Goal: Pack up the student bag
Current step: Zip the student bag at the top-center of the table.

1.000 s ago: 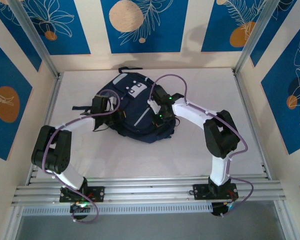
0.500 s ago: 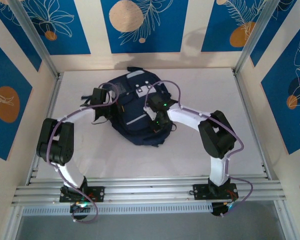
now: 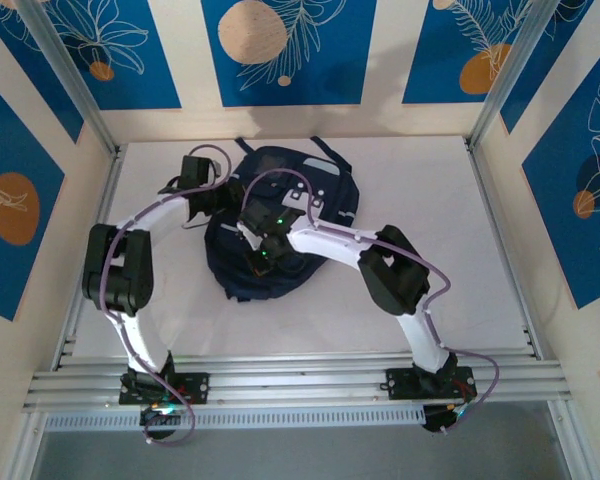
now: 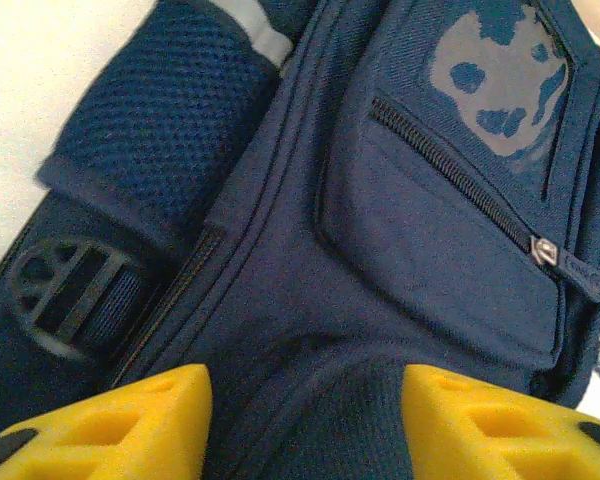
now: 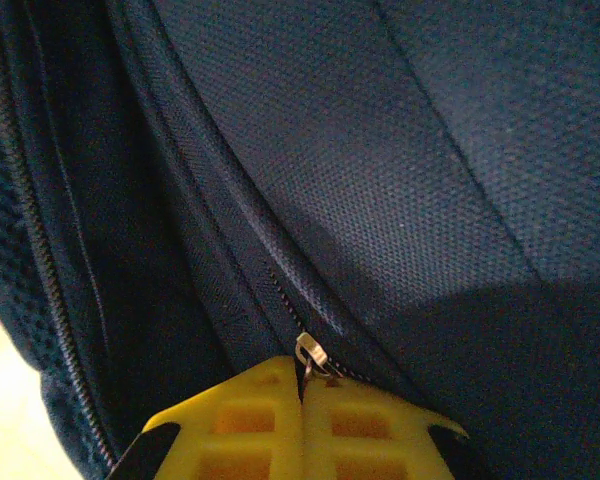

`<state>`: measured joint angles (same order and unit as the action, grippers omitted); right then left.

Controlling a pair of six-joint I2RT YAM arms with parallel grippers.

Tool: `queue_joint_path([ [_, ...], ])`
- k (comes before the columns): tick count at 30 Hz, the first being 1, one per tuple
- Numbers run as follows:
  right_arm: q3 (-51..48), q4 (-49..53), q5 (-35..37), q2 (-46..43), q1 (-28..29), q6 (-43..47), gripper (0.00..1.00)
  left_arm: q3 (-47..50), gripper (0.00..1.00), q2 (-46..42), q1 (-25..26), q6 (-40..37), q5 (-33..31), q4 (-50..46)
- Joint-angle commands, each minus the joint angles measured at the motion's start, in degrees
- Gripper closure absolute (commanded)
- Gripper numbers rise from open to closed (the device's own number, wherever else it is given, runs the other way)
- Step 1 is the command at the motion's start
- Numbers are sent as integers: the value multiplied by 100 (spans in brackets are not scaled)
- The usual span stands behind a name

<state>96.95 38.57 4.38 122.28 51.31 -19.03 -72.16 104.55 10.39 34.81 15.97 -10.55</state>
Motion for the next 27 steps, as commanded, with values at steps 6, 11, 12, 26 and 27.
queue_joint_path([
  [6, 38, -1024, -1199, 11, -474, -1092, 100, 888, 41, -1317, -143, 20, -76, -898],
  [11, -60, -1055, -1395, 0, -582, -1241, 100, 1644, 38, -2053, -144, 85, 72, -1198],
  [12, -70, -1054, -1442, -2, -591, -1260, 100, 1801, 37, -2164, -142, 112, 109, -1263],
  [26, -9, -198, -1279, -170, -515, -1499, 100, 3298, 40, -2392, -95, 825, -6, -145],
  [27, 15, -55, -1153, -161, -480, -1497, 100, 3292, 42, -2314, -92, 854, -47, -42],
])
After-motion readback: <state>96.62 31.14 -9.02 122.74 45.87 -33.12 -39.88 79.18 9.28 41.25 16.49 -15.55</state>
